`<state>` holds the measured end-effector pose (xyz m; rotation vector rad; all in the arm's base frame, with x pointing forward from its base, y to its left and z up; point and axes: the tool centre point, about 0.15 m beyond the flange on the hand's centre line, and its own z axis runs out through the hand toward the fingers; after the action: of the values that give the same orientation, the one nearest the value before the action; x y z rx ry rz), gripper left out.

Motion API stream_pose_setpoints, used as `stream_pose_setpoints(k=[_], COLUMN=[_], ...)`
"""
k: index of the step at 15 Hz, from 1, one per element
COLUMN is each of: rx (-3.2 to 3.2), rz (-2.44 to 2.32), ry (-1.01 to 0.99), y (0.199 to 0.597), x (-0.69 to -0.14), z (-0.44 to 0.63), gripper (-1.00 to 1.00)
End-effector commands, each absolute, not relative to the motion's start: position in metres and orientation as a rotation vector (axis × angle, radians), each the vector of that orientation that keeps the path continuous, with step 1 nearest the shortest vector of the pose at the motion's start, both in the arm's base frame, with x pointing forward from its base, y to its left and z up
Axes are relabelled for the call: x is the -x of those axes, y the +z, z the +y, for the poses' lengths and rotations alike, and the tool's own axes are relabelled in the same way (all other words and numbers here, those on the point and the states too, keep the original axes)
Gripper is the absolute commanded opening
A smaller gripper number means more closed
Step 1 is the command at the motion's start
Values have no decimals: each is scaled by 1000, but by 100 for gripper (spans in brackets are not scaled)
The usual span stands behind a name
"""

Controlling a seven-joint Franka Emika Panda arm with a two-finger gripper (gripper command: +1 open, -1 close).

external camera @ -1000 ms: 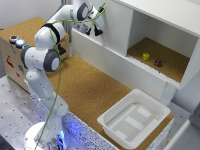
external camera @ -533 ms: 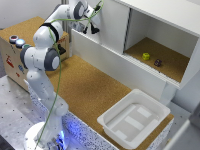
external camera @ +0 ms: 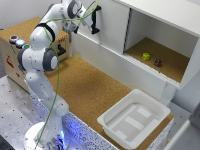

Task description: Move the door all the way to the left and let go

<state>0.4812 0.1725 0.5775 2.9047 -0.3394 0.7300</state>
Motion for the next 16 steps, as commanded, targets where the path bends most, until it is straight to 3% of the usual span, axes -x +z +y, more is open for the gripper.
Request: stream_pose_setpoints(k=[1,9,16], rx=[-2937,-2985,-2943], rz=[-421,-511,-284], ry=[641,611,658], y=[551,526,529], x=[-442,-393,-398], z=[131,-3,-135], gripper=[100,100,100])
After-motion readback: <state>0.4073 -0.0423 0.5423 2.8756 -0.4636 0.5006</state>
